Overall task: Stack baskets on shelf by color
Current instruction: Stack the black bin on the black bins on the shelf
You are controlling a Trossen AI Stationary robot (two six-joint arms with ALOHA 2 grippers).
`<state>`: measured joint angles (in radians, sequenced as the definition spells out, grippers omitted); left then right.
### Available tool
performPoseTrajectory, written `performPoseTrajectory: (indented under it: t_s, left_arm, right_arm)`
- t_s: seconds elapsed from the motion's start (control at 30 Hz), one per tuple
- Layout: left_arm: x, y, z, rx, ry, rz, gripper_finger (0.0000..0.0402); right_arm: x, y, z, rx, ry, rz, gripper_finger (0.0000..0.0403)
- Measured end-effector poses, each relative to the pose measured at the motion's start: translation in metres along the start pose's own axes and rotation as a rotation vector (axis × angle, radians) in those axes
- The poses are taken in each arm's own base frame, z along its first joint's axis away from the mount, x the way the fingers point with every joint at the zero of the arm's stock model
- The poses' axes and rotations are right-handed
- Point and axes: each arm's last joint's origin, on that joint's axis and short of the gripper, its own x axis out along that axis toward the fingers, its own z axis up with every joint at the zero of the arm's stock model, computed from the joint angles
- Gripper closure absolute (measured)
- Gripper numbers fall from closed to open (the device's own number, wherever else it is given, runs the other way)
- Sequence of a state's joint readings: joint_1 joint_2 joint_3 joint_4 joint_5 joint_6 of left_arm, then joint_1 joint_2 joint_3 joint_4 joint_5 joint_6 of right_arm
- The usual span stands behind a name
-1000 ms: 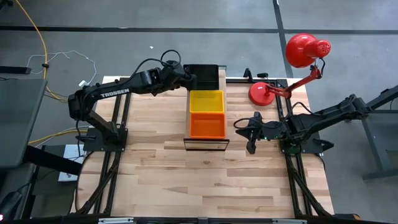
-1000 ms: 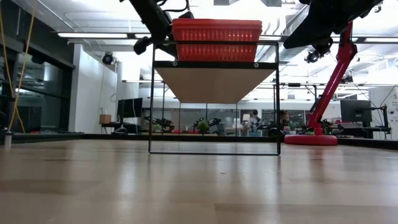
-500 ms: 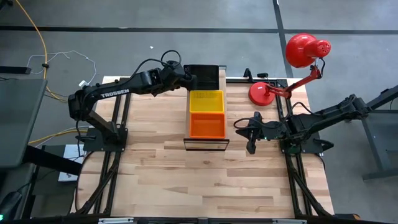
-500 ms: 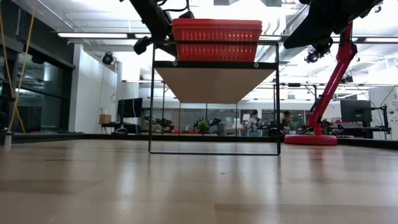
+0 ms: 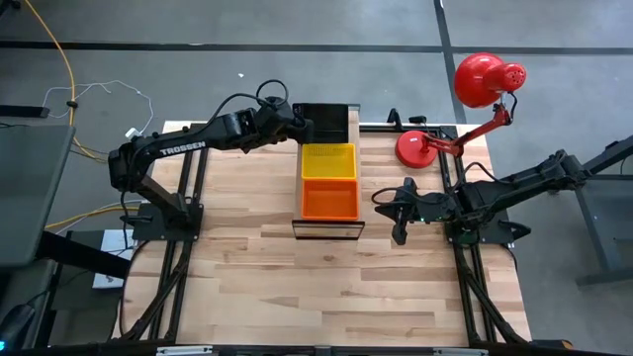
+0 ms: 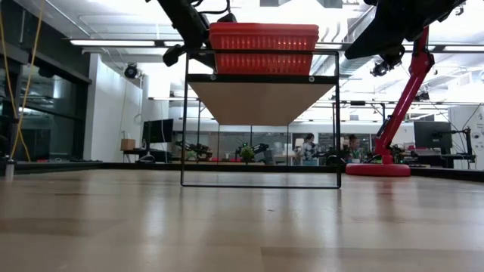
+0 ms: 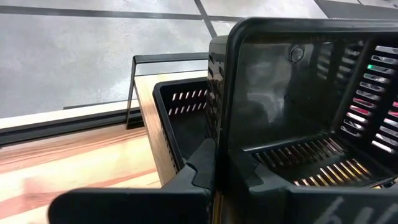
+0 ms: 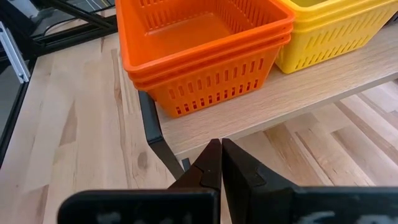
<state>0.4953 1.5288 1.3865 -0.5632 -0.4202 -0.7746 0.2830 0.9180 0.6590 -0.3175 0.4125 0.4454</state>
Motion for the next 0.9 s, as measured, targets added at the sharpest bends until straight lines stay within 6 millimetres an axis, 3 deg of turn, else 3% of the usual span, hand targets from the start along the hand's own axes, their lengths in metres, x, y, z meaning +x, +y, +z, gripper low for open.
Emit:
performPoseTrajectory:
  t_s: [0.9]
  left_arm:
    - [-0.0009,-0.0014,-0.0015,0.014,0.008,-0.011,0.0401]
  right_arm:
    - [0.0000,0.0001,-0.0001,0.003,0.002,0.003,0.0403]
